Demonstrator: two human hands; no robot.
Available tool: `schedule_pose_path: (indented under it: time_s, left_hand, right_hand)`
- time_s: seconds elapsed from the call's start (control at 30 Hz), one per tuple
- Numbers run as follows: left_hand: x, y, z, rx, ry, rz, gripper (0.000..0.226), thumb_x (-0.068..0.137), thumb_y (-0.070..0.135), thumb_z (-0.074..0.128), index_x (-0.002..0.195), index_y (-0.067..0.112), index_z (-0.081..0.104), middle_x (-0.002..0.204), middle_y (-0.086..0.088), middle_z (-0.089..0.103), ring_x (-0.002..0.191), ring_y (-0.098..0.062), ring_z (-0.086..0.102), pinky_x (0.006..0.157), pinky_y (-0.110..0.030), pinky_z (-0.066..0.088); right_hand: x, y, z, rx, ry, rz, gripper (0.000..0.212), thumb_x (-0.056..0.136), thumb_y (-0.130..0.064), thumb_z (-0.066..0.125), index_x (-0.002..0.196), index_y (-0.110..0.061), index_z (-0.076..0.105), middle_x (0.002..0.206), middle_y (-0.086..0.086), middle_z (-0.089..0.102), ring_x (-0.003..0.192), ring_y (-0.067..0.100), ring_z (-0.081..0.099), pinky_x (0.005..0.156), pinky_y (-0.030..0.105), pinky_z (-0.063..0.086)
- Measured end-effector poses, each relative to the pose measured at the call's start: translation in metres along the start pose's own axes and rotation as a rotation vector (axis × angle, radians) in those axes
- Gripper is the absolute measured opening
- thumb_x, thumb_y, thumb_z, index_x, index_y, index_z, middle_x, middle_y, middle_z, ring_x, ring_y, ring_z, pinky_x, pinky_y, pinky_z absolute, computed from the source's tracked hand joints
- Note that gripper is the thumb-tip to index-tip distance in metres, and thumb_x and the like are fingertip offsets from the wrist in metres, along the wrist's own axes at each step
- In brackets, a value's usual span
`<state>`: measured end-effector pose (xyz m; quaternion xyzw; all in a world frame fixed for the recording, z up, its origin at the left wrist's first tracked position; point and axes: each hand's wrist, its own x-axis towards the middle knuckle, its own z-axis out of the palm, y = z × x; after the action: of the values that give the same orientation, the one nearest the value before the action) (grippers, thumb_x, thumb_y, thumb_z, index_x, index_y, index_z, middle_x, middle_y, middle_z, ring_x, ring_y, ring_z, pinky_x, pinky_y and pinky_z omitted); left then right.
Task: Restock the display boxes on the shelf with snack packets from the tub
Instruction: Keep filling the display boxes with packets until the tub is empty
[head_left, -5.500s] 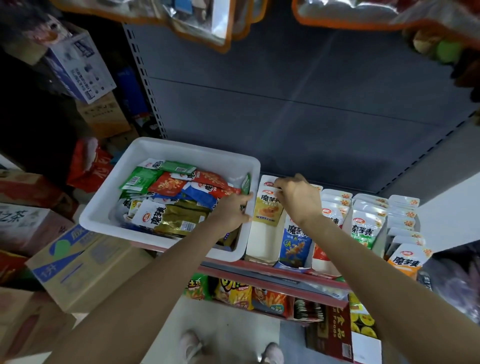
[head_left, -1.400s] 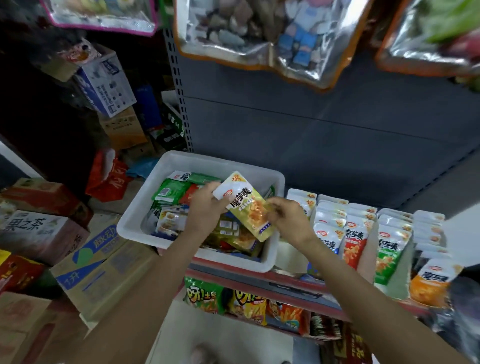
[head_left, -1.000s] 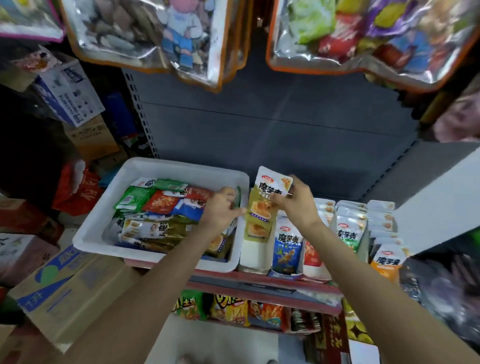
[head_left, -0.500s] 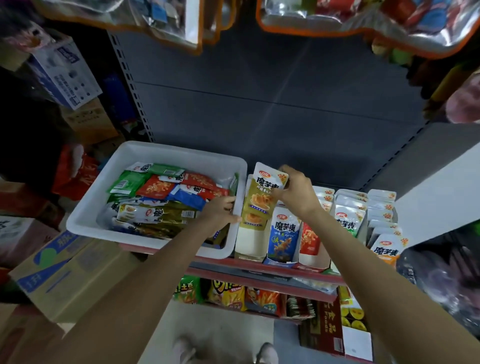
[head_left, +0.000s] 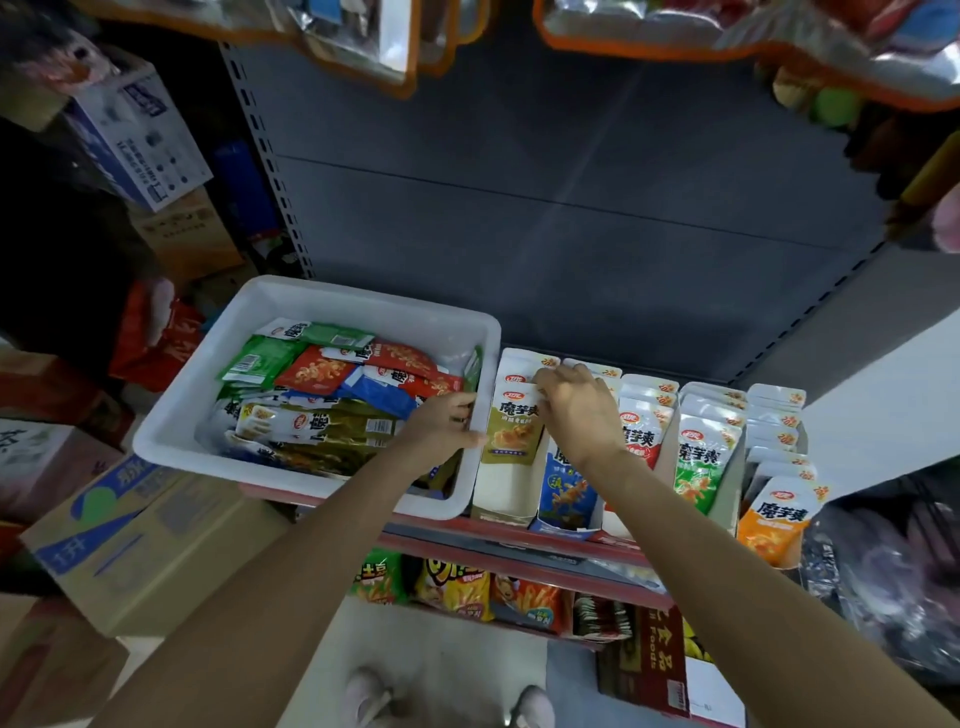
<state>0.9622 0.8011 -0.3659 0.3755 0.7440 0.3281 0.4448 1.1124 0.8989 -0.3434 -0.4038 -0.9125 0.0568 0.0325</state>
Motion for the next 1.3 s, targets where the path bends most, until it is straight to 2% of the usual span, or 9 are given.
schedule_pose_path:
  time_s: [0.27,0.4,0.57,0.67,0.8,0.9,1.03,1.2,1.3]
  left_hand:
    - [-0.004,0.003,0.002,0.037,0.012,0.045,0.055,0.084,0.009,0.067,0.135,0.013,0.047,0.128,-0.005,0.059,0.112,-0.016,0.057,0.090,-0.026,0.044]
    - [-0.013,-0.007,-0.011,0.053,0.122,0.086,0.045,0.088,0.016,0.064,0.131,0.014,0.051,0.129,-0.002,0.056,0.113,-0.016,0.056,0.093,-0.027,0.045]
    - [-0.026,-0.048,-0.063,0.091,0.321,0.039,0.034,0.090,0.005,0.058,0.124,0.007,0.056,0.124,-0.006,0.057,0.109,-0.022,0.057,0.094,-0.037,0.048]
    - [-0.029,-0.078,-0.100,0.459,0.404,-0.028,0.027,0.090,0.014,0.057,0.116,0.011,0.060,0.117,-0.008,0.062,0.106,-0.025,0.058,0.091,-0.036,0.048]
    - [-0.034,-0.097,-0.129,0.808,0.382,-0.184,0.030,0.094,0.032,0.050,0.117,0.013,0.056,0.122,-0.010,0.056,0.115,-0.026,0.049,0.093,-0.041,0.047]
    - [-0.032,-0.095,-0.136,0.880,0.338,-0.226,0.036,0.097,0.029,0.048,0.126,0.008,0.049,0.127,-0.013,0.051,0.119,-0.027,0.048,0.095,-0.039,0.043]
    - [-0.024,-0.094,-0.140,0.773,0.359,-0.248,0.022,0.093,0.027,0.056,0.107,0.010,0.056,0.112,-0.009,0.062,0.108,-0.026,0.056,0.092,-0.041,0.043]
    - [-0.024,-0.083,-0.146,0.536,0.459,-0.311,0.015,0.088,0.014,0.061,0.101,0.007,0.064,0.102,-0.010,0.066,0.097,-0.026,0.061,0.077,-0.035,0.048]
    - [-0.029,-0.076,-0.152,0.382,0.468,-0.288,0.008,0.083,0.016,0.068,0.080,0.009,0.070,0.072,-0.002,0.062,0.064,-0.011,0.056,0.051,-0.018,0.041]
  right_hand:
    - [-0.003,-0.009,-0.005,0.097,0.120,0.071,0.037,0.089,-0.006,0.054,0.126,-0.010,0.054,0.122,0.011,0.052,0.114,0.028,0.046,0.088,0.037,0.045]
    - [-0.008,-0.035,-0.011,0.243,0.137,-0.101,0.034,0.088,-0.008,0.057,0.122,-0.007,0.057,0.119,0.013,0.053,0.111,0.030,0.050,0.087,0.038,0.047]
    - [0.007,-0.092,0.001,0.372,-0.121,-0.174,0.036,0.095,-0.017,0.049,0.130,-0.015,0.049,0.128,0.005,0.046,0.115,0.022,0.050,0.093,0.034,0.047]
    - [0.021,-0.126,0.028,0.350,-0.256,-0.218,0.049,0.095,-0.015,0.048,0.143,-0.015,0.036,0.141,0.007,0.039,0.125,0.026,0.046,0.104,0.037,0.041]
    - [0.033,-0.155,0.064,0.183,-0.429,-0.226,0.062,0.099,-0.020,0.042,0.151,-0.023,0.010,0.159,0.007,0.008,0.144,0.027,0.020,0.110,0.038,0.033]
    - [0.035,-0.165,0.073,0.188,-0.472,-0.181,0.063,0.097,-0.015,0.042,0.151,-0.023,0.011,0.159,0.008,0.006,0.141,0.034,0.024,0.110,0.046,0.033]
    - [0.041,-0.164,0.068,0.105,-0.488,-0.207,0.067,0.098,-0.012,0.042,0.152,-0.028,0.005,0.160,0.005,0.000,0.124,0.030,0.050,0.091,0.040,0.050]
    - [0.041,-0.163,0.060,0.113,-0.491,-0.258,0.065,0.098,-0.020,0.045,0.151,-0.032,0.010,0.159,0.009,0.006,0.125,0.032,0.050,0.097,0.037,0.045]
    - [0.039,-0.164,0.055,0.223,-0.489,-0.254,0.066,0.095,-0.031,0.052,0.151,-0.029,0.015,0.158,0.011,0.010,0.132,0.029,0.042,0.107,0.036,0.037]
